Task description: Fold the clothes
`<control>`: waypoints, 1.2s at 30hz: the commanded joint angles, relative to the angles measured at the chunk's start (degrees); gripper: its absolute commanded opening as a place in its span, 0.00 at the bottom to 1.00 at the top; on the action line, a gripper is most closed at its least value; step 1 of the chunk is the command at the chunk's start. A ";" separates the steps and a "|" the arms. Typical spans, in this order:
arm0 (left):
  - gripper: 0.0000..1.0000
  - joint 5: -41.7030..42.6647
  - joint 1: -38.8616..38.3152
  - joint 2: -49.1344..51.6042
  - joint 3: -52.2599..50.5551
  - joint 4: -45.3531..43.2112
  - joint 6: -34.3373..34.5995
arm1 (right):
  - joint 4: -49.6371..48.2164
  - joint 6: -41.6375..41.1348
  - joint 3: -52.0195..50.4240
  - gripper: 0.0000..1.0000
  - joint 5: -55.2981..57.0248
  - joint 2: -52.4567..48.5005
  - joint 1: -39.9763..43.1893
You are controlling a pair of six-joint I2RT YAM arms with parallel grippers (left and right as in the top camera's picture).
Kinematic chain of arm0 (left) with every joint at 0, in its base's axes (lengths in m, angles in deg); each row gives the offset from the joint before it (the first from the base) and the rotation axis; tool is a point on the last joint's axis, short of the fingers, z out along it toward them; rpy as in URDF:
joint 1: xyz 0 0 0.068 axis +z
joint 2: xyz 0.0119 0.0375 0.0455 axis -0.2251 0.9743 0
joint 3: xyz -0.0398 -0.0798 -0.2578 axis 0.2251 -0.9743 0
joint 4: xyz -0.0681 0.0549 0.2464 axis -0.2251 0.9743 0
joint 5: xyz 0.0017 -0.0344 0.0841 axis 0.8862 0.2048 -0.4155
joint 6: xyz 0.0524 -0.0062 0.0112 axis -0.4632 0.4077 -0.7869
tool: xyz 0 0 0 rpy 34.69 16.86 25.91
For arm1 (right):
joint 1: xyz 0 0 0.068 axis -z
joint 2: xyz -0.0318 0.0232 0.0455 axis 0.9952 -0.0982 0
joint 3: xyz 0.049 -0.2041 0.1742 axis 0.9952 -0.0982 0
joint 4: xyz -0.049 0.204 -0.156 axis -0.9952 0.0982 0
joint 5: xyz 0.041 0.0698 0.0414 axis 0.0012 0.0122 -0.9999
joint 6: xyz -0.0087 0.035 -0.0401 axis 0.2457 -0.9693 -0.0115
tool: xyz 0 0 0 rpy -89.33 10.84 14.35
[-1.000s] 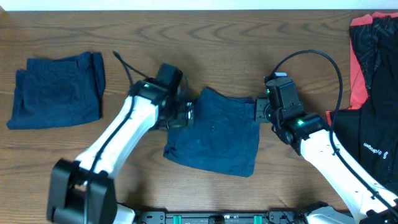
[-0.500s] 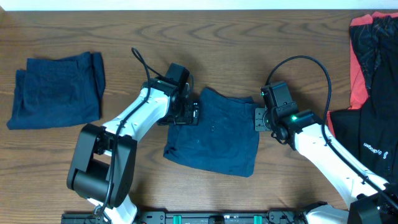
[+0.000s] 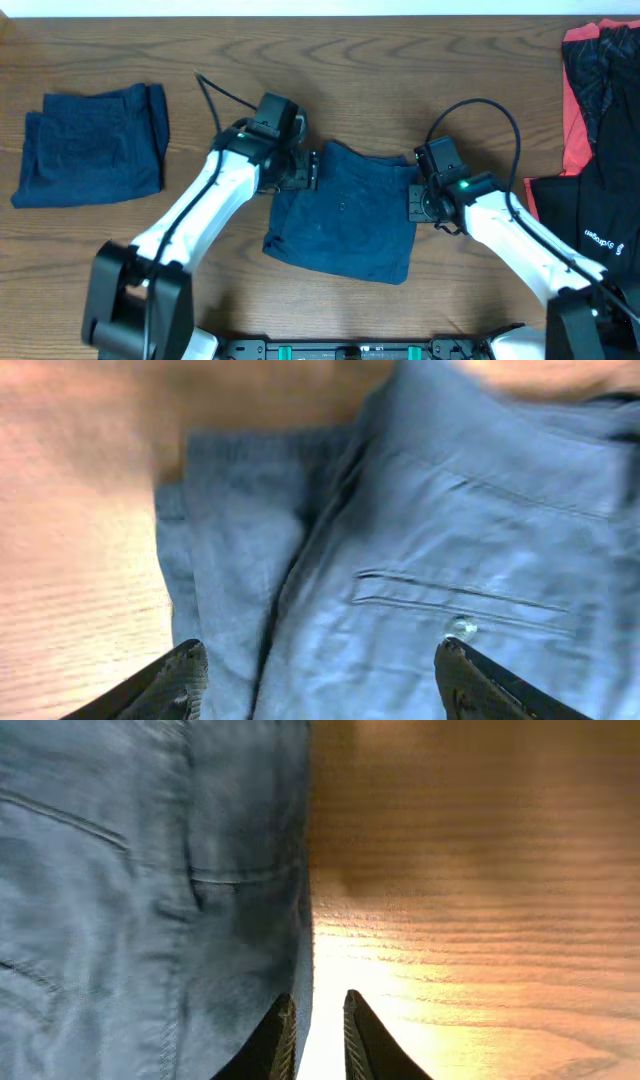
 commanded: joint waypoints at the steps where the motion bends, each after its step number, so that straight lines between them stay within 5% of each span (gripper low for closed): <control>1: 0.74 0.35 0.02 -0.04 0.15 -0.46 -0.90 | 0.07 -5.75 -1.01 0.14 -0.20 -2.56 0.22; 36: 0.74 4.31 -0.50 8.28 -1.44 -3.65 -7.02 | -5.27 -5.70 -1.05 0.14 -11.80 -6.29 0.20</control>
